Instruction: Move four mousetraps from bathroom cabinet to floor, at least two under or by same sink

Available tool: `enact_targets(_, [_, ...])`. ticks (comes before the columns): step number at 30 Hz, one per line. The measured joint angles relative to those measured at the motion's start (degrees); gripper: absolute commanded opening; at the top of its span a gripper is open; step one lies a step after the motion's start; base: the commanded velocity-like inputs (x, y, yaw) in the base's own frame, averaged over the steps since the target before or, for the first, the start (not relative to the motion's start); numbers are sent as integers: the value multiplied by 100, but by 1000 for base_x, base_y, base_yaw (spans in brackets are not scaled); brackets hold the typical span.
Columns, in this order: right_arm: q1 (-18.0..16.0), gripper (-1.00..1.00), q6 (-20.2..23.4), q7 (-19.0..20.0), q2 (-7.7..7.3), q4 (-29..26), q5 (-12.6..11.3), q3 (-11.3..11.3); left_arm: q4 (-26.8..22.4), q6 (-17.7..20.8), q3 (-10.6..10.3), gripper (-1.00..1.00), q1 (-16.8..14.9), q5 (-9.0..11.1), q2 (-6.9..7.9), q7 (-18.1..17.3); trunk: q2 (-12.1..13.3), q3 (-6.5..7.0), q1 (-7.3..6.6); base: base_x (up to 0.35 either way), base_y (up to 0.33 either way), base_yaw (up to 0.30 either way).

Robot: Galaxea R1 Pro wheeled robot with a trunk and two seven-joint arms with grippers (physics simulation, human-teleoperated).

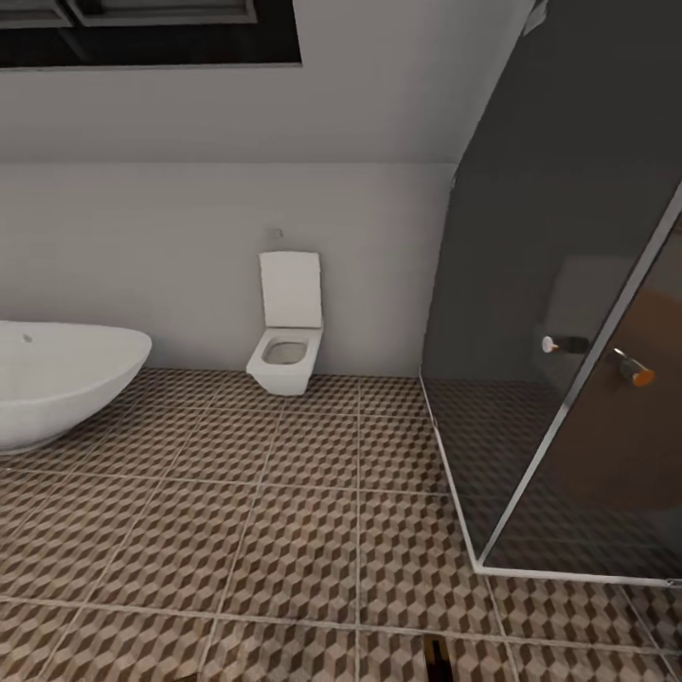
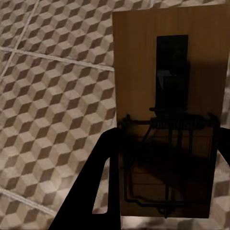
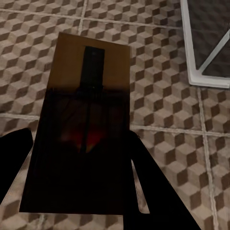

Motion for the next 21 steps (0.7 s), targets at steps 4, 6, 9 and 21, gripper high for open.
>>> enact_targets(4, [1, -100, -2, 0, 0, 3, 0, 0, 0, 0, 0, -100, -2, 0, 0, 0, 0, 0, 0, 0, 0, 291])
enact_targets(6, [-1, -100, -2, 0, 0, 1, 0, 0, 0, 0, 0, -100, 1, 0, 0, 0, 0, 0, 0, 0, 0, 291])
enact_targets(9, [1, -100, -2, 0, 0, 4, 0, 0, 0, 0, 0, -100, 0, 0, -1, 0, 0, 0, 0, 0, 0, 291])
enact_targets(21, [2, -100, -2, 0, 0, -1, 0, 0, 0, 0, 0, -100, 0, 0, 0, 0, 0, 0, 0, 0, 0, 291])
